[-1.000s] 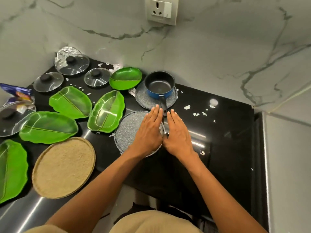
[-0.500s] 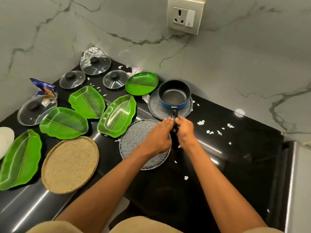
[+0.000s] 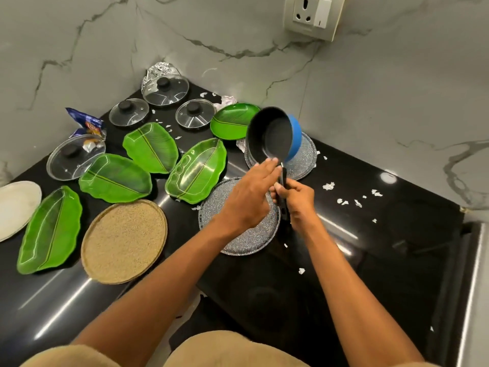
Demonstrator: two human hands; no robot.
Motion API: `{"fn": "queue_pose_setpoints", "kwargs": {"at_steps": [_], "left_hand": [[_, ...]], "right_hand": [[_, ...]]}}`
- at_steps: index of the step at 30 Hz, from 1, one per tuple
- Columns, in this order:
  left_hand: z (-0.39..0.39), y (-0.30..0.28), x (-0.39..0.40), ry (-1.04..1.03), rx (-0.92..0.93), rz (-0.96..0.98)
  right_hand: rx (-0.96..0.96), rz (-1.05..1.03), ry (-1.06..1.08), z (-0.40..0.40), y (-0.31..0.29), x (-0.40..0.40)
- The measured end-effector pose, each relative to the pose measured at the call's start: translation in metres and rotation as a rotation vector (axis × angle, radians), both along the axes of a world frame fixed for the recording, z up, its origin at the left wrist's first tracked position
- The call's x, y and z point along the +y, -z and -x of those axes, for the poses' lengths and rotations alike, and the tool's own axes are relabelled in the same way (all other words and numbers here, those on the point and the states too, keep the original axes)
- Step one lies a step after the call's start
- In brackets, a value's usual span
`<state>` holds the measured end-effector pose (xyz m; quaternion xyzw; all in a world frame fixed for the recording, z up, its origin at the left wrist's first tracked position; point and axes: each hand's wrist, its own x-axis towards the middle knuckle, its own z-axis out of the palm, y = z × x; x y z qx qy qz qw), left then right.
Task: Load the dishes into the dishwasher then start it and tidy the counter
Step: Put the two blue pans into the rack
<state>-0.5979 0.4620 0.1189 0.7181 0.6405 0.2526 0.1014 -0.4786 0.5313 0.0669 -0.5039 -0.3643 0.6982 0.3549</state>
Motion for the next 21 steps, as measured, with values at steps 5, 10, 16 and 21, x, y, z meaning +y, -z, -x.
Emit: {"fn": "queue_pose_setpoints", "kwargs": {"at_steps": [5, 10, 16, 21], "left_hand": [[0.007, -0.023, -0.001, 0.137, 0.264, -0.125], [0.013, -0.029, -0.007, 0.238, 0.411, -0.169], [0.004, -0.029, -0.025, 0.325, 0.275, -0.182], [-0.009, -0.017, -0.046, 0.472, 0.067, -0.094]], "right_hand": [[-0.163, -0.381, 0.027, -0.004, -0.007, -0.042], [-0.666, -0.731, 0.227, -0.01, -0.017, -0.075], [-1.013, -0.817, 0.357, -0.043, -0.026, -0.126], [-1.124, -0.737, 0.47, -0.069, -0.019, -0.198]]}}
